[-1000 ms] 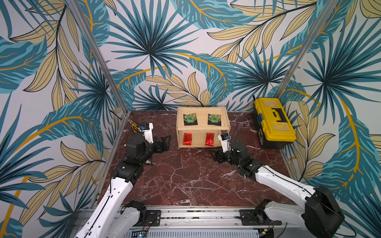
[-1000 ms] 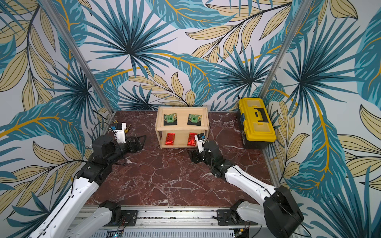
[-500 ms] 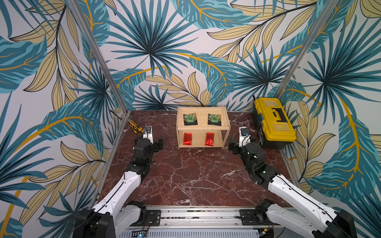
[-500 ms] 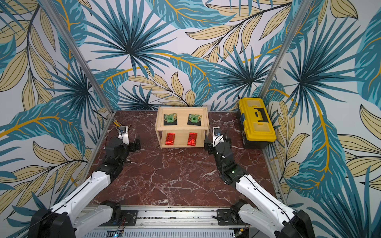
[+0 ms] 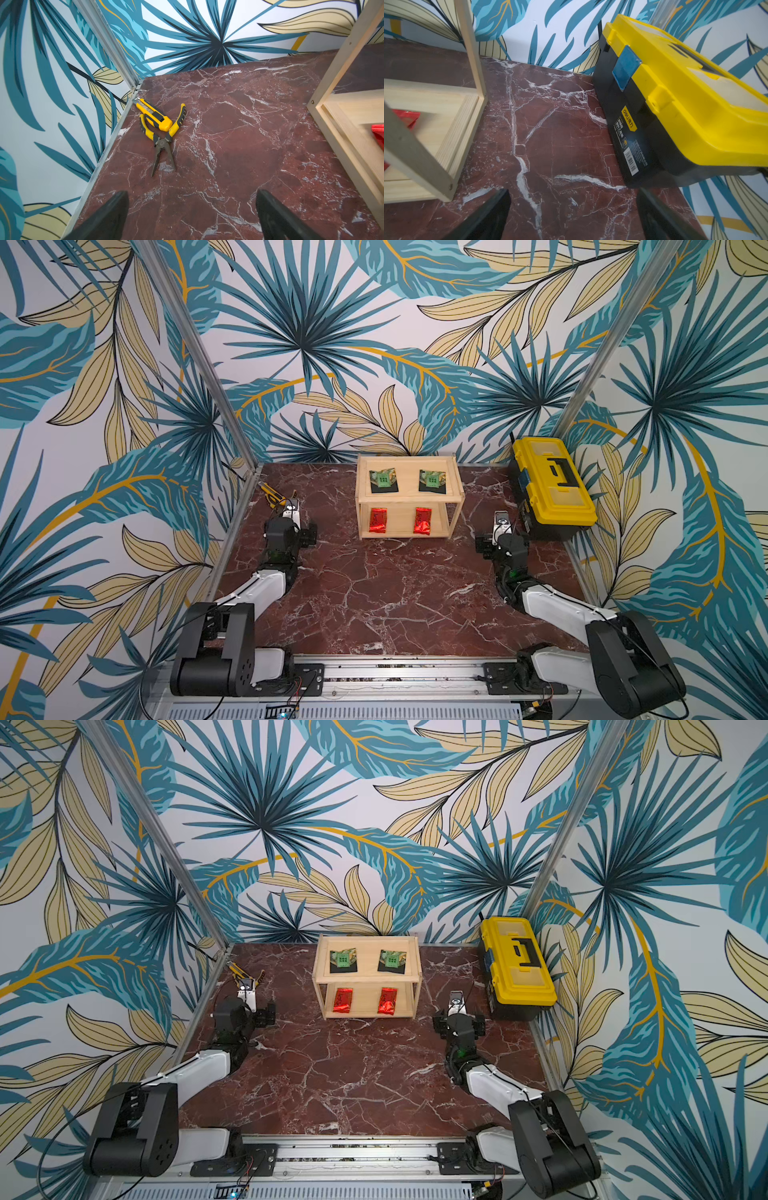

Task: Place the tea bags on the shelf by color
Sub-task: Reset both arms

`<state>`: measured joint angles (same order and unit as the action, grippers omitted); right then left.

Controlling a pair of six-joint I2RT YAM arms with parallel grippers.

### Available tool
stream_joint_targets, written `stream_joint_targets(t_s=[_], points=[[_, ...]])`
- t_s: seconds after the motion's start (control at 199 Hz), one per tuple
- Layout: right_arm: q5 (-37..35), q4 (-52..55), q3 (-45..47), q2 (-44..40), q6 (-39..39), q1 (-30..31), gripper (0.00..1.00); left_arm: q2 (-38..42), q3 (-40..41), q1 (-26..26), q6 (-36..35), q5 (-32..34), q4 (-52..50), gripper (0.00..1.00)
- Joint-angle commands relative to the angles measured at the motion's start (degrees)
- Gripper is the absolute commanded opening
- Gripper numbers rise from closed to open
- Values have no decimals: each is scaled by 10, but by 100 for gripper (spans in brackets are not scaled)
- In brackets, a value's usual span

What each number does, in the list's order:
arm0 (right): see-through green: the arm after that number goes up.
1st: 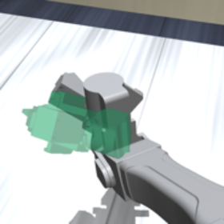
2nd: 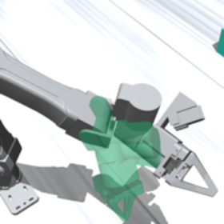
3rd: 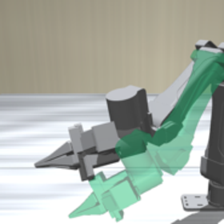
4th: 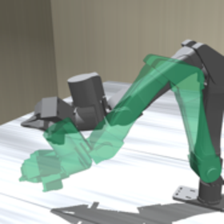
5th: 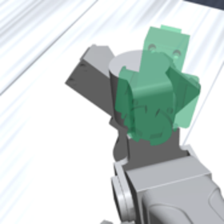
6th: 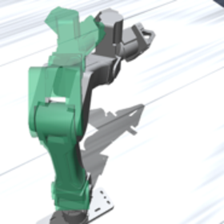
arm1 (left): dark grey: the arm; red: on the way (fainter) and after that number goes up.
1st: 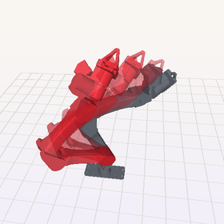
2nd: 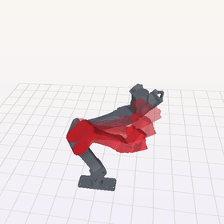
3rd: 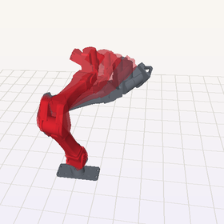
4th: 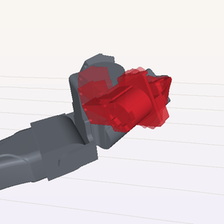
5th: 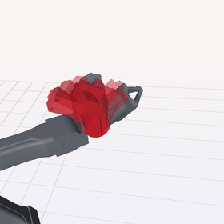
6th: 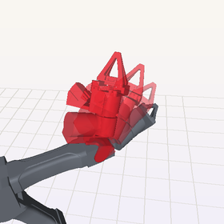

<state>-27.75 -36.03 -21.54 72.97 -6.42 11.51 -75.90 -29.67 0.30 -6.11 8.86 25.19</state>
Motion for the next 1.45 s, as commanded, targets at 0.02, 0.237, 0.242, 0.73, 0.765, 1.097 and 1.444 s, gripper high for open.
stream_joint_targets(t_s=[0.02,0.237,0.242,0.73,0.765,1.097,1.444], points=[[71,-140,20,54,53,-38,99,36,38,38,39,-33,68,100],[130,-170,1,135,73,-73,99,72,76,68,61,-76,94,100],[130,-170,1,135,73,-73,99,73,76,68,60,-78,94,100],[167,-132,-17,133,86,-94,99,-114,137,52,124,-69,362,100],[167,-133,-16,133,86,-94,99,-130,125,43,114,-63,372,100],[186,-125,-21,134,78,-94,99,-135,98,18,107,17,325,100],[203,-116,-30,141,75,-96,99,-141,96,7,99,41,332,100]])
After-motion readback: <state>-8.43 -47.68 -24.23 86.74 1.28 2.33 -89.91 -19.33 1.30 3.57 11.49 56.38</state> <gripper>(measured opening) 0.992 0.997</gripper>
